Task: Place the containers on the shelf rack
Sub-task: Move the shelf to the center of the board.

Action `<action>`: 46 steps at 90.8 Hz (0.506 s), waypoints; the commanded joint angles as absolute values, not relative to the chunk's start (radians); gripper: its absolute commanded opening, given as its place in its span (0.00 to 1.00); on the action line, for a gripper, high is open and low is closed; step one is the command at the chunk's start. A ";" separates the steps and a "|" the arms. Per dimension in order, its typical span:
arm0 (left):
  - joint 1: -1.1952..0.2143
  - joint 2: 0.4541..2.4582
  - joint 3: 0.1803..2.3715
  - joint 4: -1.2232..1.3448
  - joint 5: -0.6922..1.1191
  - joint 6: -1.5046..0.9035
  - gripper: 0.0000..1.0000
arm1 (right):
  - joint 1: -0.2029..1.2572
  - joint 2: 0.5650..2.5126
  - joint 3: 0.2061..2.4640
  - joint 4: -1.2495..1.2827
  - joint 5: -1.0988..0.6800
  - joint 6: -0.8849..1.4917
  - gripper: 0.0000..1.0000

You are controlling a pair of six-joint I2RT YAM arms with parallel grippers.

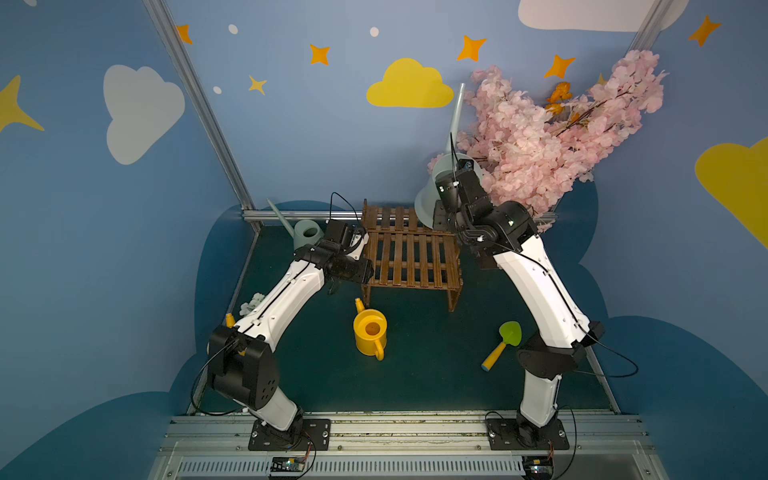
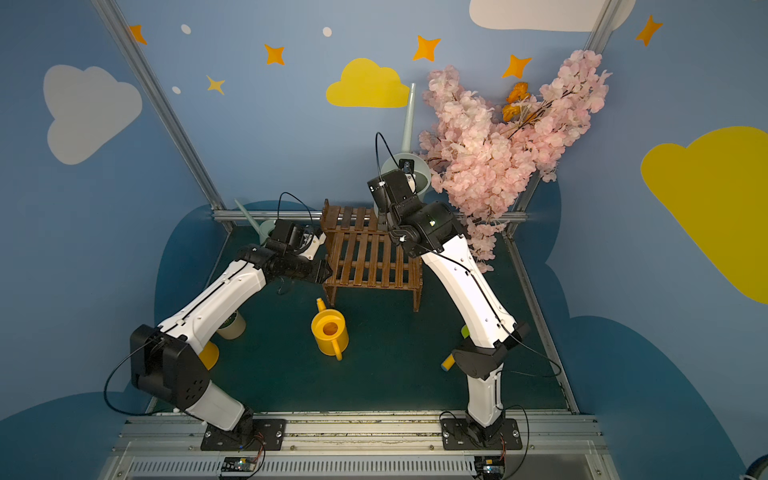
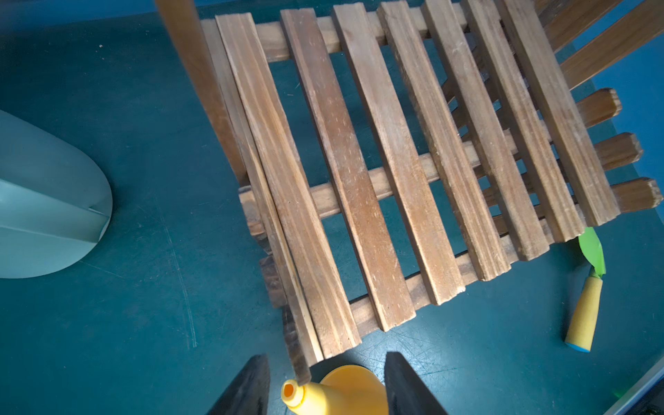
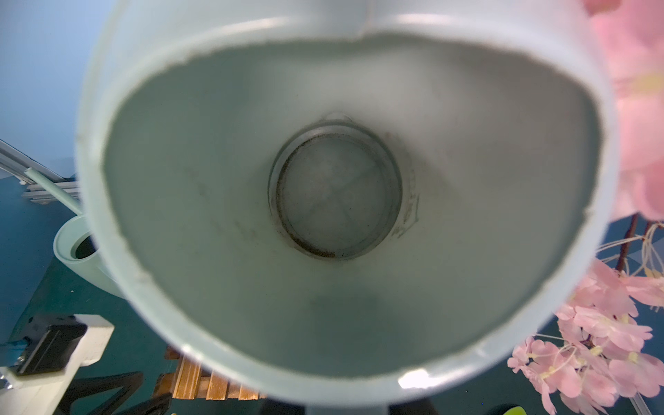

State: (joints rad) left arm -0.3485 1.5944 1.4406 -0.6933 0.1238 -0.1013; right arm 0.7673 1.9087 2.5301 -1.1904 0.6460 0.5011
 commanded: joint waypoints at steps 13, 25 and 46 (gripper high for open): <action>-0.312 1.516 1.436 -0.690 0.143 -0.075 0.59 | 0.782 1.865 2.554 -1.201 0.654 0.498 0.05; -0.295 1.460 1.461 -0.691 0.164 -0.073 0.60 | 0.790 1.849 2.554 -1.201 0.667 0.487 0.03; -0.314 1.468 1.581 -0.692 0.283 -0.129 0.59 | 0.800 1.841 2.555 -1.191 0.684 0.482 0.02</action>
